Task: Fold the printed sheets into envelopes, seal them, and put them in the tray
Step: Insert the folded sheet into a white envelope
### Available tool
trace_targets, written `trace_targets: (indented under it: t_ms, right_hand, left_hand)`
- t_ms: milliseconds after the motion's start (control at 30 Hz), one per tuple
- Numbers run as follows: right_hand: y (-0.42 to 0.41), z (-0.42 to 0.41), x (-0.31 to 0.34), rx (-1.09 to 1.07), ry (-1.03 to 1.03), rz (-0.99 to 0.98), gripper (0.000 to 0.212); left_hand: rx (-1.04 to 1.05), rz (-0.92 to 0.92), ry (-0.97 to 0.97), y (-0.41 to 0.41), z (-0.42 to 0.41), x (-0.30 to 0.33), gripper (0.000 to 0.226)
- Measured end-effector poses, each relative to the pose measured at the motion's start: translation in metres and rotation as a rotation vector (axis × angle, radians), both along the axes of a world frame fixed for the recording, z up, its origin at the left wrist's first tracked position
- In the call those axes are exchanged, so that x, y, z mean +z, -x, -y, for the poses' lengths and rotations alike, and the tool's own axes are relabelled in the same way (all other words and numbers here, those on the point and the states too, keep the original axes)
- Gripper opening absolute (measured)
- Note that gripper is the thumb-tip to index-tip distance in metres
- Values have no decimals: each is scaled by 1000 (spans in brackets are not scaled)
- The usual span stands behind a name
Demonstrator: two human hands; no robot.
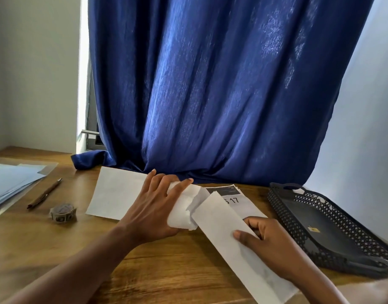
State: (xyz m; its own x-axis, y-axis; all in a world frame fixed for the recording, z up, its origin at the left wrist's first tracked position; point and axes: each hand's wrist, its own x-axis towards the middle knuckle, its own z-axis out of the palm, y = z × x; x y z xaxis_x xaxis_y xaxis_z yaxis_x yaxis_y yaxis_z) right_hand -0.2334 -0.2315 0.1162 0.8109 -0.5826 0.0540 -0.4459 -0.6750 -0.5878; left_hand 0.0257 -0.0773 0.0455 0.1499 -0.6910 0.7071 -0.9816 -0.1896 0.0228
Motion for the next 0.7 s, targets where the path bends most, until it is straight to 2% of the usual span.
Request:
trace_targets:
  t_ms: [133, 400, 500, 700]
  right_hand:
    - [-9, 8, -10, -2, 76, -86, 28]
    - [-23, 18, -6, 82, 56, -204, 17]
    - [-36, 18, -2, 77, 88, -181, 28]
    - [-69, 2, -3, -122, 346, -75, 55]
  left_hand:
    - [-5, 28, -34, 5, 3, -2, 108]
    - [-20, 83, -77, 4, 6, -5, 106]
    - [-25, 106, -111, 6, 8, -6, 105]
    - [-46, 120, -94, 9, 10, -8, 101]
